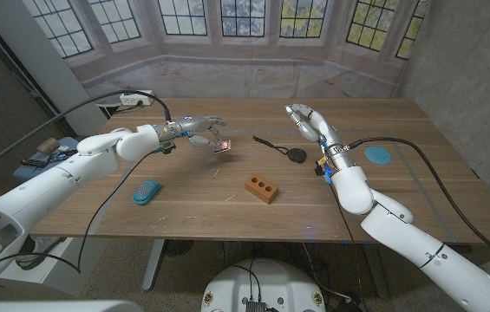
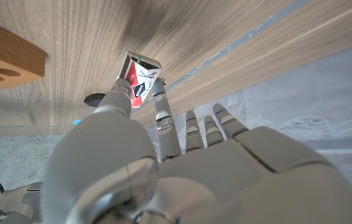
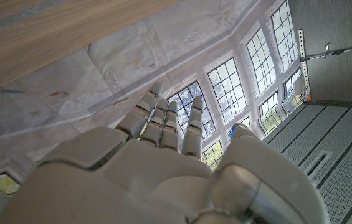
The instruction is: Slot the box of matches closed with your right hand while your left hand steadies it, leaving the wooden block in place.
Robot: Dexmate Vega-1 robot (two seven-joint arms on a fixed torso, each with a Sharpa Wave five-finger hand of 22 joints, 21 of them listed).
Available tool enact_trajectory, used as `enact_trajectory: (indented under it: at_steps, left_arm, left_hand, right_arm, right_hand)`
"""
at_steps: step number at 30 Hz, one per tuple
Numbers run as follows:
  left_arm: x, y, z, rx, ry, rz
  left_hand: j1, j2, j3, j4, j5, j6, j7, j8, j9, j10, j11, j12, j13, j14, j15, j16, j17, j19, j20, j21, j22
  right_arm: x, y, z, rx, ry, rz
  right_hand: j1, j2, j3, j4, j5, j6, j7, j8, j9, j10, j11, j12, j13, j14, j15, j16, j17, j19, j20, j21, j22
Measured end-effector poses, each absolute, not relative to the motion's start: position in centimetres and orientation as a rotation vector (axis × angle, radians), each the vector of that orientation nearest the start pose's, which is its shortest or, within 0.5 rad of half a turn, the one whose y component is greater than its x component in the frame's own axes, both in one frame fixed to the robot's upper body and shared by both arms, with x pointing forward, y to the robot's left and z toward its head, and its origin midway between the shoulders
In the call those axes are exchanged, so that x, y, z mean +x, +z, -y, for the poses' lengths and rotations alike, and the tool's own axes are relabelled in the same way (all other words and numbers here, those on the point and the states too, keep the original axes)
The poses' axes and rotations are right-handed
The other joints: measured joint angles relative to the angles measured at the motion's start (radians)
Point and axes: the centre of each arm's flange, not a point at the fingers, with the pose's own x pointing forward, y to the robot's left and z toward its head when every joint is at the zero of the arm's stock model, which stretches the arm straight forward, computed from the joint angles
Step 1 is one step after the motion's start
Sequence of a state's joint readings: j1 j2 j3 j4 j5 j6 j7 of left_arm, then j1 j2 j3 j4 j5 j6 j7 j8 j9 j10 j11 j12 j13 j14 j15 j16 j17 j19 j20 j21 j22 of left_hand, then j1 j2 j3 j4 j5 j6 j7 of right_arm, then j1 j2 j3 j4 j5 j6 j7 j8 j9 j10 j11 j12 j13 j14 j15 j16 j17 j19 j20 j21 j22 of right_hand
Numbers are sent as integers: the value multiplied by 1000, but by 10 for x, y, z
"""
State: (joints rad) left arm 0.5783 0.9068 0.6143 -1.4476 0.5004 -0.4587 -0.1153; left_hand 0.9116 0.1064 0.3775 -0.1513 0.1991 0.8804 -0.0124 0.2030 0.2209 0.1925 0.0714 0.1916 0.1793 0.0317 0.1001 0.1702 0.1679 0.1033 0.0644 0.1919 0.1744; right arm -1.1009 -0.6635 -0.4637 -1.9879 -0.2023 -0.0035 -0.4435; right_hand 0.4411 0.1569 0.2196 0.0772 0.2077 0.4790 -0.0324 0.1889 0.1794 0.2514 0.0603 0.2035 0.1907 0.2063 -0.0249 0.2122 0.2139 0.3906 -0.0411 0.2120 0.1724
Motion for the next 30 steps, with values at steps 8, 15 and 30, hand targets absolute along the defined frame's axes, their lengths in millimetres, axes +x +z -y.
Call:
enact_trajectory:
  at_steps: [8,15,30]
  left_arm:
    - [614,50,-272,1645,-323,775]
    - [616,50,-273,1658,-320,759]
    - [615,49,-275,1680,-310,727]
  left_hand:
    - [0,0,0,0,0,0,0,0,0,-3,-4,0,0,0,0,0,0,-5,5,0,0]
    - [0,0,0,0,0,0,0,0,0,-3,-4,0,0,0,0,0,0,-5,5,0,0]
    - [-11,0,0,0,0,0,0,0,0,-3,-4,0,0,-5,5,0,0,-5,5,1,0]
  right_arm:
    - [513,-16,176,-670,-23,908]
    - [516,-17,176,-661,-19,917]
    - [524,-21,172,-640,7,929]
  right_hand:
    - [0,0,0,0,0,3,-3,0,0,0,0,0,0,0,0,0,0,0,0,0,0]
    - [0,0,4,-4,0,3,-3,0,0,0,0,0,0,0,0,0,0,6,-5,0,0]
    - [-4,-4,4,-4,0,9,-9,0,0,4,-4,0,0,0,0,0,0,5,-5,-1,0]
